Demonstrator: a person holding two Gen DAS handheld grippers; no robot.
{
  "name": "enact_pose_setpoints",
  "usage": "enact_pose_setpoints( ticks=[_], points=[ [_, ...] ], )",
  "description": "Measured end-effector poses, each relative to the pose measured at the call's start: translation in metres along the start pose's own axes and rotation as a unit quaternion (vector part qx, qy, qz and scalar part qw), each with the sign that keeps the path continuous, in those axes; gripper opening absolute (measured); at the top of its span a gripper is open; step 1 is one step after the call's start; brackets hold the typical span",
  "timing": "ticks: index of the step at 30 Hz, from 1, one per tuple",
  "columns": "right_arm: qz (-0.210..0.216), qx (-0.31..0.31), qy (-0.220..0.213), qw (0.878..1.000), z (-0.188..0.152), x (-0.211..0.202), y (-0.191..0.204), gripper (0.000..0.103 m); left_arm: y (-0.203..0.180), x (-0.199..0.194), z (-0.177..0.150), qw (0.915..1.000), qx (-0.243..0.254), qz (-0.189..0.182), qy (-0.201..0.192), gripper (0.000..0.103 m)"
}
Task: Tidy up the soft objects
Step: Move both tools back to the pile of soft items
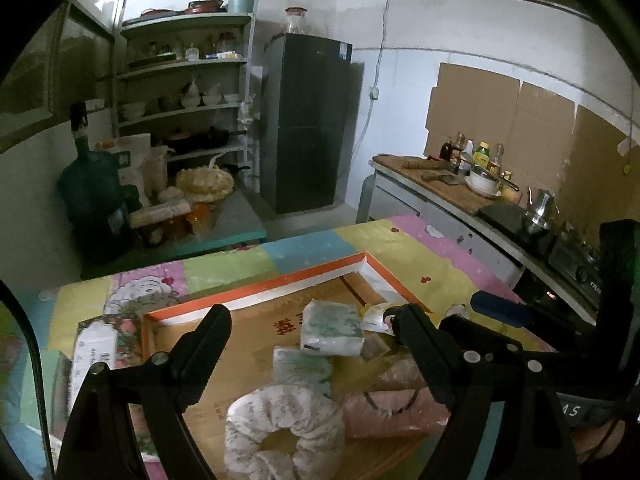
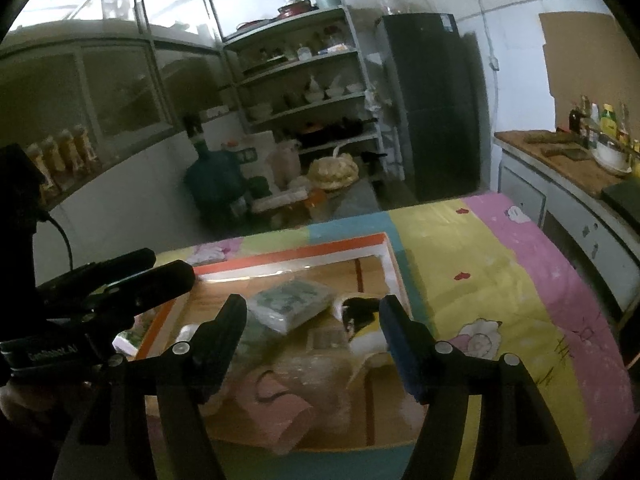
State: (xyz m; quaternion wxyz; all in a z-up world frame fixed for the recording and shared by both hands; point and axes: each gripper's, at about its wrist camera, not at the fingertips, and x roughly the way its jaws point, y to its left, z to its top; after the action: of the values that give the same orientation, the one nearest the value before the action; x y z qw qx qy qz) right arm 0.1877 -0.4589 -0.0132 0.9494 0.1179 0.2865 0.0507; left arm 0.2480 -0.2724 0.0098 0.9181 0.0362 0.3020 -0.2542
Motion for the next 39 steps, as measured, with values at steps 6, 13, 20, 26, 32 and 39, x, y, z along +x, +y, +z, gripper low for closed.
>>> enact_pose_setpoints(
  ticks=[6,13,20,26,32,39],
  points=[
    [0.008,-0.009,-0.006,1.000,0.000,-0.009,0.020,0.074,0.006,-0.019,-0.002,0.9999,-0.001,0.011,-0.012,0.086],
    [0.021,-0.023,-0.011,0.999,0.001,-0.015,0.044,0.074,0.019,-0.038,-0.006,0.9994,-0.005,0.025,-0.022,0.087],
    [0.033,-0.038,-0.013,0.999,-0.002,-0.019,0.067,0.074,0.034,-0.054,-0.010,0.9988,-0.011,0.038,-0.027,0.087],
    [0.041,-0.051,-0.016,0.998,-0.002,-0.021,0.090,0.074,0.049,-0.070,-0.014,0.9981,-0.018,0.050,-0.033,0.087],
    [0.049,-0.063,-0.017,0.997,-0.001,-0.024,0.112,0.074,0.064,-0.082,-0.021,0.9973,-0.027,0.059,-0.035,0.087],
    [0.059,-0.076,-0.018,0.995,-0.002,-0.026,0.135,0.074,0.084,-0.098,-0.030,0.9960,-0.038,0.070,-0.039,0.087]
  ],
)
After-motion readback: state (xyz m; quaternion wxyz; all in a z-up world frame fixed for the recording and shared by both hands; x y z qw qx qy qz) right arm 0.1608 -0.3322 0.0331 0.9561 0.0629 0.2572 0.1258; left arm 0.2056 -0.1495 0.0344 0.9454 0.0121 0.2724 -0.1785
